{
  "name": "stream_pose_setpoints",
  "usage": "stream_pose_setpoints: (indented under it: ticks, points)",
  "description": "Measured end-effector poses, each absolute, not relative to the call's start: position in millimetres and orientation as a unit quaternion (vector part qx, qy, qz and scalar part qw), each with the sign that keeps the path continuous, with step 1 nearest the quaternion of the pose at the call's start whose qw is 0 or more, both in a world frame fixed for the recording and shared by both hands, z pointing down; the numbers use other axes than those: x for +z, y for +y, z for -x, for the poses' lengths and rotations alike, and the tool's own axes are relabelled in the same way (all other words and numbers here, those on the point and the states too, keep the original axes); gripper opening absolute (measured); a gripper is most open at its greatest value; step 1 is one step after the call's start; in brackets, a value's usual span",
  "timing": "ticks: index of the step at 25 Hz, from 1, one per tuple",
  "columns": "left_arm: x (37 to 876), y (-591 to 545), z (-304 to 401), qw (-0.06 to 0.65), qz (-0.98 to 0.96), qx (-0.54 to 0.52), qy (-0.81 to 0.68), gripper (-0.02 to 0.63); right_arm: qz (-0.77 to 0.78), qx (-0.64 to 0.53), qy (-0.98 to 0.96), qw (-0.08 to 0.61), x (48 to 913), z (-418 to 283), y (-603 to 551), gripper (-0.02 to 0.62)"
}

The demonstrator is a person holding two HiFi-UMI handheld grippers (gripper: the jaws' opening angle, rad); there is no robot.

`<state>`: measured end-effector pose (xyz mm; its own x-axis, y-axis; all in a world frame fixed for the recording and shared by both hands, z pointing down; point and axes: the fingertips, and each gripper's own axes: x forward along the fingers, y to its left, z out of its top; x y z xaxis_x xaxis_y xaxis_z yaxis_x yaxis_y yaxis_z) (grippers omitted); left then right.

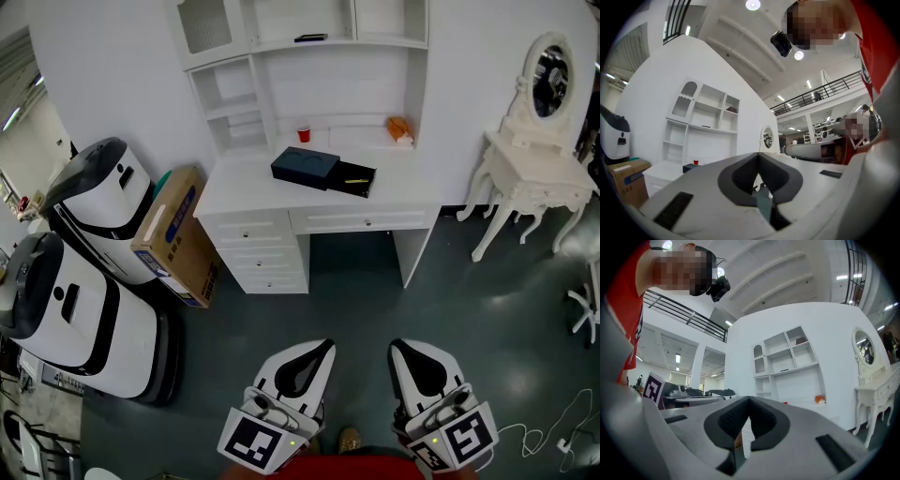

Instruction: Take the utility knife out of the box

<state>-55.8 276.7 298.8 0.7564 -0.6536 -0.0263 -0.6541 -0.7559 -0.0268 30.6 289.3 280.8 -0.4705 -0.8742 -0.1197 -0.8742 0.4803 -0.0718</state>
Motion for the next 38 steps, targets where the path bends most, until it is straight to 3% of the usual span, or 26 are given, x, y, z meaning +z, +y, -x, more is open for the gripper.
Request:
stream_pose_setpoints:
  ticks: [21,38]
  points:
    - [306.6,192.1,16.2,0.019,0.931,0.010,0.364,0.018,0.492,-0.002,0.868,0.060,296.0,-65.5,208.8,-0.003]
    - [308.3,3.1,33.4,0.005,0.939,0.010,0.344,0.018,0.506,-0.006,0.862,0.042,293.6,-40.4,20.4,-0.003]
